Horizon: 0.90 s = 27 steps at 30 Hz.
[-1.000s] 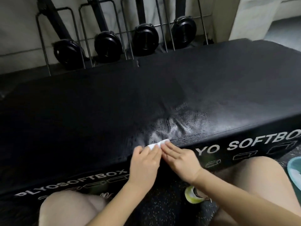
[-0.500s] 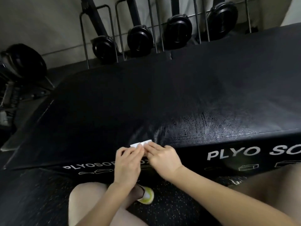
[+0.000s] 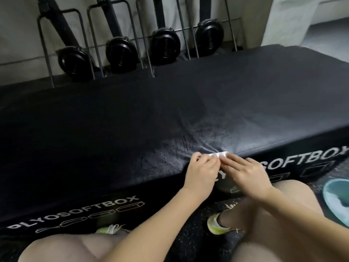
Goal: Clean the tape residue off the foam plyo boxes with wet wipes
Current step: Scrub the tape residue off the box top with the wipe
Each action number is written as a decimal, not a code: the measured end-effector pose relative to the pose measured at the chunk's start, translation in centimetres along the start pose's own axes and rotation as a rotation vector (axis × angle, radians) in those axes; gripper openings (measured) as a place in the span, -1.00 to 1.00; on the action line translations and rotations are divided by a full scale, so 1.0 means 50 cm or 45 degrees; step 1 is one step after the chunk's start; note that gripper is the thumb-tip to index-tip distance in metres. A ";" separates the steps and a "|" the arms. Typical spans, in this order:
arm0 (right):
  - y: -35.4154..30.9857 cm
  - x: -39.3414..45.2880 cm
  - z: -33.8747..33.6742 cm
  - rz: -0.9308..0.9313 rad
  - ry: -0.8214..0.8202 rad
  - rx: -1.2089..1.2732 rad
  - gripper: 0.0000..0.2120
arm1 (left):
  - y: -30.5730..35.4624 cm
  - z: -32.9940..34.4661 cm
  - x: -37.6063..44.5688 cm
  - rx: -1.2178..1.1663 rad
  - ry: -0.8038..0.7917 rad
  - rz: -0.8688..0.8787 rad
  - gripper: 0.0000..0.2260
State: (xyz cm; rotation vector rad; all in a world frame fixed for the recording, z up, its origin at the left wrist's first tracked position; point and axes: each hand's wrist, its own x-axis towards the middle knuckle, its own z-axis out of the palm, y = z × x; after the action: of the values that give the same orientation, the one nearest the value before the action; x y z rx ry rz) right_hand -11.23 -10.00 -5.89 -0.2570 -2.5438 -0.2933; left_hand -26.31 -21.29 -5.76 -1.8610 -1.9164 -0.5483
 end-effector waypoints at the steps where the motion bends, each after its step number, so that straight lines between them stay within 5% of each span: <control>1: 0.025 -0.012 -0.008 -0.001 -0.004 -0.023 -0.72 | 0.021 0.012 0.025 0.004 0.001 0.003 -0.76; 8: -0.001 -0.007 0.025 -0.012 0.008 -0.042 -0.73 | 0.022 -0.001 0.012 0.095 -0.082 0.002 -0.69; 20: -0.389 0.219 0.112 -0.295 0.129 0.196 -0.73 | -0.257 -0.199 -0.330 0.311 -0.007 -0.192 -0.78; 27: -0.612 0.336 0.102 -0.367 0.000 0.327 -0.78 | -0.384 -0.294 -0.509 0.277 -0.087 -0.485 -0.74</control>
State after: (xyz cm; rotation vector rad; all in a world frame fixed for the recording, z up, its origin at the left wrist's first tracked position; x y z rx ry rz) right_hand -35.10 -35.93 -5.50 0.2086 -2.5819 -0.0709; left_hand -44.61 -51.21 -7.27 -1.4051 -2.2915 -0.3720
